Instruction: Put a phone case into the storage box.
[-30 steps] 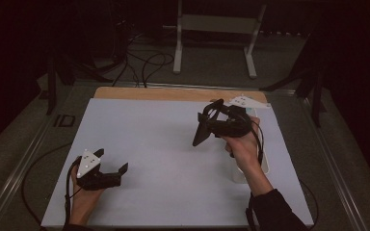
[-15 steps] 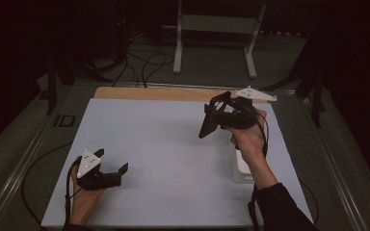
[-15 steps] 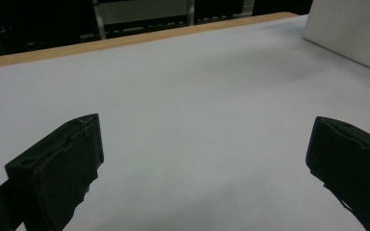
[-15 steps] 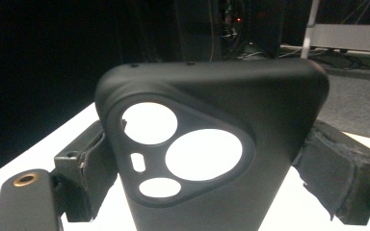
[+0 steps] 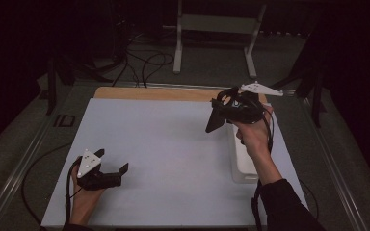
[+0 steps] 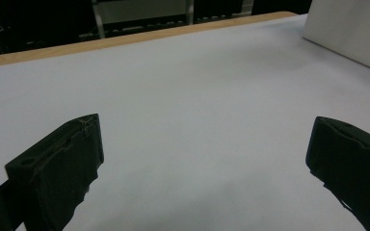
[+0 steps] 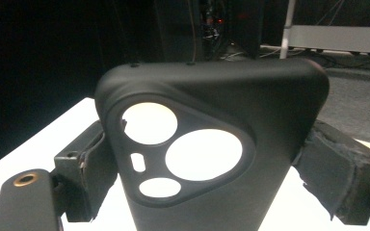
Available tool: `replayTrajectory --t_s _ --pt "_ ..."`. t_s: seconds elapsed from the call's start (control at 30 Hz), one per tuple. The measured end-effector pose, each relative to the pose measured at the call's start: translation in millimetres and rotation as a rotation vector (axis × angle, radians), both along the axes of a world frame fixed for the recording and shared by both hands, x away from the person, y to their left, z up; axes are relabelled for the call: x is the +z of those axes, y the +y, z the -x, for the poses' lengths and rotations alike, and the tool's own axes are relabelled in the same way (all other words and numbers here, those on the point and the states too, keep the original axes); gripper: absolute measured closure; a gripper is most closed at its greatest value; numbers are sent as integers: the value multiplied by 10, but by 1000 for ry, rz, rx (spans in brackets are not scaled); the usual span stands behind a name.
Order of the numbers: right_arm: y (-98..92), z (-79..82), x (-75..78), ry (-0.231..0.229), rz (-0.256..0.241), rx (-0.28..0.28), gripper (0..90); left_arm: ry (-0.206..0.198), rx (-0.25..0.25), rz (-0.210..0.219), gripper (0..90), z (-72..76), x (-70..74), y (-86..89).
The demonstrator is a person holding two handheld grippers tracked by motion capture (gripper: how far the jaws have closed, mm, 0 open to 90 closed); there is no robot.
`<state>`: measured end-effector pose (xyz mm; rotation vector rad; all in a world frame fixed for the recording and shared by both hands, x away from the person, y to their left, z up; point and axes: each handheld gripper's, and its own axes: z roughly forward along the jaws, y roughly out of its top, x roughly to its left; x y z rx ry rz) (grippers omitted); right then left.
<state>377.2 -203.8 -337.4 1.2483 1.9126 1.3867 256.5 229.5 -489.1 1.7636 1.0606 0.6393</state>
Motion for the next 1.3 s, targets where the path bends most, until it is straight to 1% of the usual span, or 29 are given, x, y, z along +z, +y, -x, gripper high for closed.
replayTrajectory --t_s 0.03,0.33,0.37,0.47,0.57,0.67,0.73,0.83,0.97,1.03,1.1,1.3 --pt "-22 -13 8 2 0 -11 141 0 0 0 2 0 0 0" --pt "-113 -67 5 6 6 -47 141 1 -1 -1 2 -1 -1 -3" --pt "-139 -80 7 4 9 -61 141 1 0 0 2 -1 -1 -1" --pt "-159 -88 13 3 13 -69 141 1 0 0 2 -1 -1 -1" --pt "-206 -109 30 -1 18 -93 141 1 0 0 2 -1 -1 -1" --pt "-218 -115 34 1 14 -99 141 2 1 0 2 0 0 -1" --pt "-268 -137 44 2 14 -122 141 3 0 1 2 -1 -1 -1" --pt "-306 -152 46 2 13 -137 141 4 -2 0 2 -1 -1 -3" --pt "-317 -156 46 5 13 -143 141 4 -2 1 2 0 0 -3" --pt "-378 -178 46 6 19 -175 141 4 -1 1 2 0 0 -3" --pt "-393 -181 46 4 23 -178 141 4 -2 1 2 -1 -1 -4" --pt "-454 -208 42 7 28 -210 141 4 -2 1 2 -2 -1 -3"
